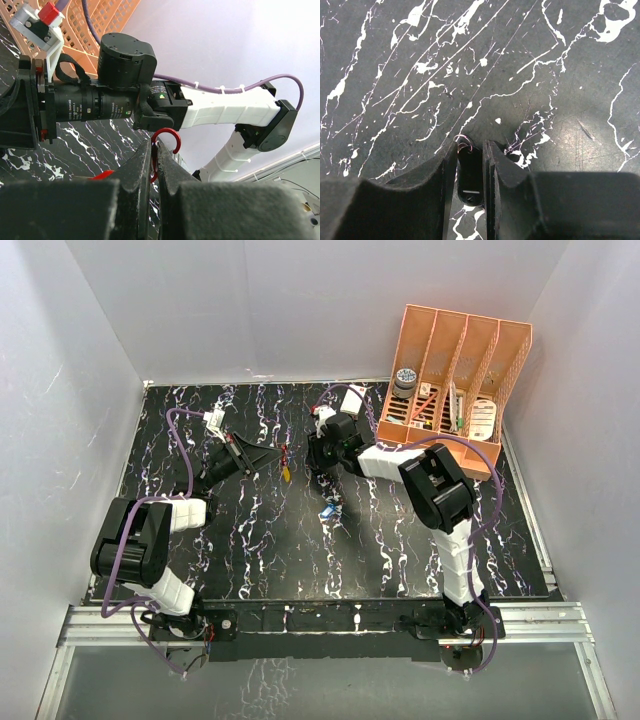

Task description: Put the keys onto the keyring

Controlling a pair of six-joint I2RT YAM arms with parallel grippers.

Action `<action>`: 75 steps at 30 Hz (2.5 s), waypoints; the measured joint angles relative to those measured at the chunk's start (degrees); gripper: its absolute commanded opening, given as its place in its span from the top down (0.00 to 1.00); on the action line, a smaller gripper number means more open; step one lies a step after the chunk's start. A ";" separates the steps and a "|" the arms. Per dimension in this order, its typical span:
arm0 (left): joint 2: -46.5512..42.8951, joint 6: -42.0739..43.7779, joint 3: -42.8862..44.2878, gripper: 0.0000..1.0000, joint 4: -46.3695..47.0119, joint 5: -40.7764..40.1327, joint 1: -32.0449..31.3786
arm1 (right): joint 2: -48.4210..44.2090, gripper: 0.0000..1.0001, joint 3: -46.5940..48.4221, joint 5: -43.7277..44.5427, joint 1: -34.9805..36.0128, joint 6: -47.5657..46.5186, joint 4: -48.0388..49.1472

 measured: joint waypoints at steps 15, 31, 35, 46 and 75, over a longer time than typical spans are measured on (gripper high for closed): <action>0.00 0.11 0.00 1.00 0.00 0.00 0.04 | 0.94 0.75 0.74 -2.03 -0.37 0.00 -0.24; 0.00 0.15 0.00 1.00 0.00 0.00 0.04 | 2.32 1.00 1.88 -2.29 -0.37 -0.17 0.59; 0.00 0.15 0.00 1.00 0.00 0.00 0.04 | 1.81 1.00 0.20 -1.77 -0.37 -0.24 2.78; 0.09 0.24 0.00 1.00 0.00 0.00 0.04 | -14.58 1.00 -16.28 -0.39 -0.37 -1.68 10.78; 5.20 0.74 8.79 1.00 0.09 2.45 -3.52 | -36.92 1.00 -28.76 -10.47 -0.37 -0.09 21.70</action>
